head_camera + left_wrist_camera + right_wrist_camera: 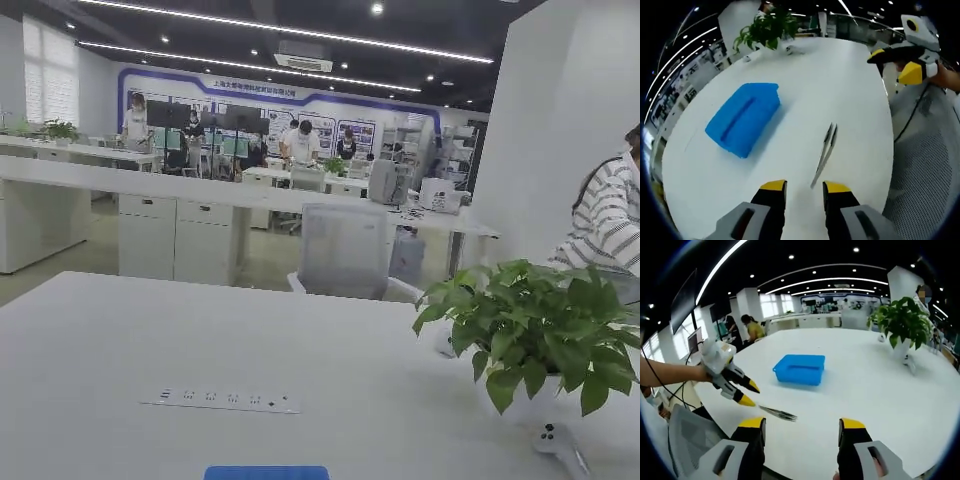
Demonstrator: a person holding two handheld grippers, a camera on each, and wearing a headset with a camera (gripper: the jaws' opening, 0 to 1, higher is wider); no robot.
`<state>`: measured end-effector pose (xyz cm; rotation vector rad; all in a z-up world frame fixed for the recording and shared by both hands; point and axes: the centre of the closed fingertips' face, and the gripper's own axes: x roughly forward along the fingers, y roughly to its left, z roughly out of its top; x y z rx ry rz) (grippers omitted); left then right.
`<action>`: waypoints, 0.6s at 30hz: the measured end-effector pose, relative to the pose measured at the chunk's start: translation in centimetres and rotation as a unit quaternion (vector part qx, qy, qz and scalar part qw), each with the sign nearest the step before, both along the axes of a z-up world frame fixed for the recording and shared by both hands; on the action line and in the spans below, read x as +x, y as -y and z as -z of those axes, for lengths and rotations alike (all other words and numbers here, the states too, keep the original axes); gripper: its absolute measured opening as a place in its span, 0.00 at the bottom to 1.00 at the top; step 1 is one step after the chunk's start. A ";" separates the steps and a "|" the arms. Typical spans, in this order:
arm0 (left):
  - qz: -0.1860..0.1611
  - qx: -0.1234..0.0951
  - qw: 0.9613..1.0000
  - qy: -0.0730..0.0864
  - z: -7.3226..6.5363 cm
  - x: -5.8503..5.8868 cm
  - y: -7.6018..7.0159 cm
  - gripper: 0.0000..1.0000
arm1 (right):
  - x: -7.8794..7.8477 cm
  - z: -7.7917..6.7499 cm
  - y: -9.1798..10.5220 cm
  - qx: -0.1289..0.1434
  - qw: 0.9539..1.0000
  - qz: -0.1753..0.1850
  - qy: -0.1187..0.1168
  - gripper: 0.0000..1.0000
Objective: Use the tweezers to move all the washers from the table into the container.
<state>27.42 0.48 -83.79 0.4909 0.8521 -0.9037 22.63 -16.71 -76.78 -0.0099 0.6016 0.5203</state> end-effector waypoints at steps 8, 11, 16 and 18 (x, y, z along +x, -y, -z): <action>-0.102 -0.095 0.989 0.042 -4.6 -1.8 -0.9 0.72 | -0.2 0.1 0.1 -0.015 1.000 -0.004 0.008 0.64; -0.120 -0.103 0.986 0.050 -5.3 -2.9 -1.4 0.80 | -0.2 -0.1 0.1 -0.009 1.000 -0.003 0.009 0.65; -0.190 -0.145 0.969 0.054 -6.9 -4.3 -2.0 0.94 | -0.2 -0.2 0.1 0.000 1.000 0.000 0.007 0.69; -0.212 -0.167 0.961 0.053 -7.6 -5.0 -2.0 0.96 | -0.2 -0.2 0.2 -0.002 1.000 0.001 0.007 0.71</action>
